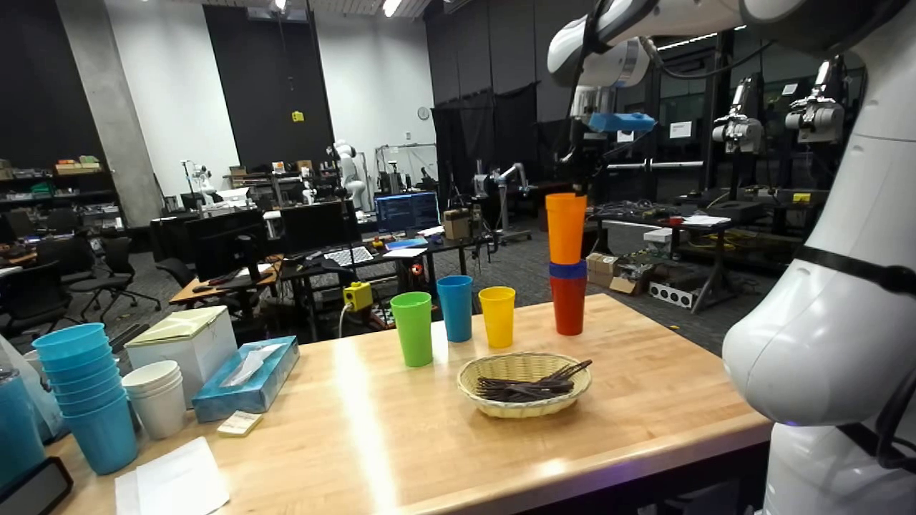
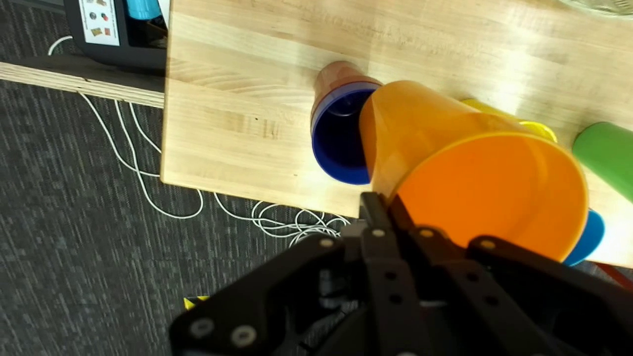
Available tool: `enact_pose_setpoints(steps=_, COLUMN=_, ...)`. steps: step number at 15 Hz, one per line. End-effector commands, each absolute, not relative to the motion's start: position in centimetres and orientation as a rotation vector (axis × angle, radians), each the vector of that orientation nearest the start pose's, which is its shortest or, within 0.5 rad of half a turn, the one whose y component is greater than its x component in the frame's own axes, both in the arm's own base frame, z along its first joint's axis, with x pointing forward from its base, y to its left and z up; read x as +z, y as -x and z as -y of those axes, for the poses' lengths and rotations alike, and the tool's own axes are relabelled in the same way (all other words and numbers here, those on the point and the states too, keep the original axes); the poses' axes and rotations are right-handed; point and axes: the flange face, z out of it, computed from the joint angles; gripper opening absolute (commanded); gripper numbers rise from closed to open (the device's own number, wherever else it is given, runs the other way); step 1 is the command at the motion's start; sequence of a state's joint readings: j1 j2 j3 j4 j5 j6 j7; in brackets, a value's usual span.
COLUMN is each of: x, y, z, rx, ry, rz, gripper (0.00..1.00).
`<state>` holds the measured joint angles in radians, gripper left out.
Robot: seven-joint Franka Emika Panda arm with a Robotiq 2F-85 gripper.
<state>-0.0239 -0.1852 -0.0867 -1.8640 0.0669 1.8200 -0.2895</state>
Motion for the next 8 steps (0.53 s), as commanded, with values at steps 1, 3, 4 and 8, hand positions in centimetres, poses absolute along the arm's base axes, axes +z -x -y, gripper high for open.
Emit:
enact_pose_setpoints(steps=1, x=61.8, y=-51.3, z=6.3, rx=-0.283, ry=3.055, rz=0.249, gripper=0.01)
enact_pose_setpoints(steps=3, x=61.6, y=-51.8, z=6.9, rx=-0.287, ry=3.052, rz=0.234, gripper=0.01)
enact_pose_setpoints(steps=4, x=61.5, y=-51.9, z=7.2, rx=-0.285, ry=3.05, rz=0.227, gripper=0.01)
enact_pose_setpoints(steps=8, x=60.7, y=-52.8, z=7.9, rx=-0.27, ry=3.039, rz=0.205, gripper=0.01)
